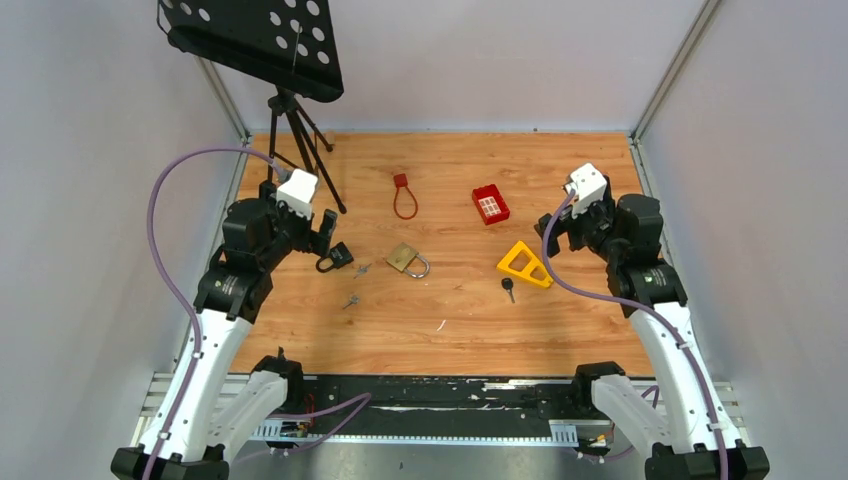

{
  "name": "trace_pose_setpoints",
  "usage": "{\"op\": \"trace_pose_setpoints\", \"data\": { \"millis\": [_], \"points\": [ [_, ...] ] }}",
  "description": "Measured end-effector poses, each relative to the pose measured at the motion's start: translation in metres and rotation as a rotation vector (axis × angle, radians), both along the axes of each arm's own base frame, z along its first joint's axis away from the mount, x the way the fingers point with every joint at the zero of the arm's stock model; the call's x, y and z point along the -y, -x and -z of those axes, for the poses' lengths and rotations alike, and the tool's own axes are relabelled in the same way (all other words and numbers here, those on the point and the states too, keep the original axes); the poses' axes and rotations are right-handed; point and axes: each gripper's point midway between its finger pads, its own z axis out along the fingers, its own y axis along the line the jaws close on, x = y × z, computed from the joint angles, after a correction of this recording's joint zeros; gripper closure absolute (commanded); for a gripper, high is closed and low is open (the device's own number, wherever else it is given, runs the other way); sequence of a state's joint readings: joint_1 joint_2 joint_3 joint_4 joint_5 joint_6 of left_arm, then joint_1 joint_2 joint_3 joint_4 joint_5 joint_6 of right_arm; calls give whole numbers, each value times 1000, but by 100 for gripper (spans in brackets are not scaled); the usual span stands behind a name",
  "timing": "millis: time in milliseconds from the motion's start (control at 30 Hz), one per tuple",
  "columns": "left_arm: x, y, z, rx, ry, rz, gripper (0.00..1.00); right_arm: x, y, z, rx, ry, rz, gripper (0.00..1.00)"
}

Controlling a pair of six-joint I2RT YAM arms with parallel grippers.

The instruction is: Unlock with the key

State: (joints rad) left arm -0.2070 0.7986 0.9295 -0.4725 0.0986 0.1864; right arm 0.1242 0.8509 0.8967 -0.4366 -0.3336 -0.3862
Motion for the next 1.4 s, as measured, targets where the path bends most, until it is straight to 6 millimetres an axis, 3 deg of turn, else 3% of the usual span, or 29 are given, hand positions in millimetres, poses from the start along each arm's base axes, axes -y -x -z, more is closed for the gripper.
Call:
{"op": "trace_pose_setpoints", "data": {
  "millis": [200, 767, 900, 1100, 1400],
  "points": [
    [3, 3, -7, 22, 16, 15, 0, 3, -3, 3, -11, -5, 3, 0],
    [16, 1, 7, -33, 31, 82, 0, -13, 5, 28, -55, -4, -113, 0],
    [20, -4, 23, -92, 19, 102, 0, -20, 3, 39, -96, -11, -143, 0],
    [31, -9, 62, -261, -44, 156, 0, -44, 0, 73, -206, 24, -207, 0],
    [90, -5, 99, -384, -183, 370, 0, -83, 10, 112, -295, 127, -335, 2]
  ]
}}
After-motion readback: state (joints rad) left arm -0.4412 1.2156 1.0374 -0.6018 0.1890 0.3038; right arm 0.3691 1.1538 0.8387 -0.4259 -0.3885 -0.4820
